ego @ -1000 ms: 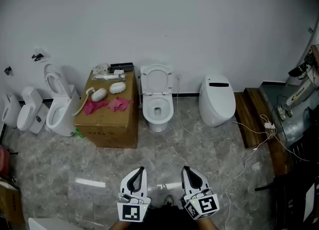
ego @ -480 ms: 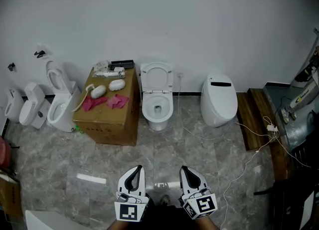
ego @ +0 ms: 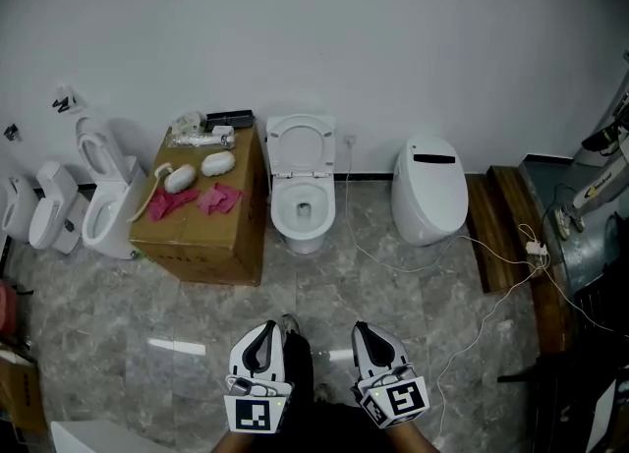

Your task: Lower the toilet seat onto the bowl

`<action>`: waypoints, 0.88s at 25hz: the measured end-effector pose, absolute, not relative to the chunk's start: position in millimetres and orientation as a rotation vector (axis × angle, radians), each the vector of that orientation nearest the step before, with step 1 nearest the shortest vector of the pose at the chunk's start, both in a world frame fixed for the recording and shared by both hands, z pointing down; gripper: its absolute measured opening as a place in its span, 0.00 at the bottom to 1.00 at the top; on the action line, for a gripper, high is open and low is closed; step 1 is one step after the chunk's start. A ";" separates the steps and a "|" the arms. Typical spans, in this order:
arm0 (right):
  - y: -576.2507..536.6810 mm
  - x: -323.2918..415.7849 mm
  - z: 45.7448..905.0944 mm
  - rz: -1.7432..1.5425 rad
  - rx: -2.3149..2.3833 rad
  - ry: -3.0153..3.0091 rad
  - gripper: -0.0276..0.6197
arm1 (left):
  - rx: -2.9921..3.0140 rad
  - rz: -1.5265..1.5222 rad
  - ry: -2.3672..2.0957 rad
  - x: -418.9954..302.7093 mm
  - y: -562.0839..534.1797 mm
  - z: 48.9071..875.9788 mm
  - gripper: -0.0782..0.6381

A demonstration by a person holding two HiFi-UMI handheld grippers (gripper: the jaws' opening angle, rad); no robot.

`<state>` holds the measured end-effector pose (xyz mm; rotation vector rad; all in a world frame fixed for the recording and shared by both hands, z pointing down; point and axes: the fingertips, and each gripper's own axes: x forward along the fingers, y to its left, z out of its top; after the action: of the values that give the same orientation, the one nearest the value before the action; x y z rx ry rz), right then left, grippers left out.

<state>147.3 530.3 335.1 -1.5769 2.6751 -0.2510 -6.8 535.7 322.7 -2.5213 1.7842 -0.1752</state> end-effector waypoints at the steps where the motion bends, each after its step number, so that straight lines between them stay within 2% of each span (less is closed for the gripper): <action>1: 517.8 147.0 336.4 -0.253 -1.583 2.676 0.08 | -2.525 -0.157 1.782 -6.9 520.7 323.2 0.12; 9: 392.4 131.0 338.1 -0.263 -1.631 2.693 0.08 | -2.556 -0.077 1.778 -26.2 378.7 316.6 0.12; 14: 307.7 109.3 334.5 -0.259 -1.654 2.692 0.08 | -2.618 -0.185 1.729 -46.4 288.5 324.8 0.12; 22: 197.2 82.1 337.5 -0.281 -1.675 2.691 0.08 | -2.617 -0.152 1.711 -80.0 183.4 323.2 0.12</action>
<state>82.1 197.2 337.5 -1.6751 2.6905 -0.2806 -80.0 183.4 323.2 -2.6169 1.7110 -0.1517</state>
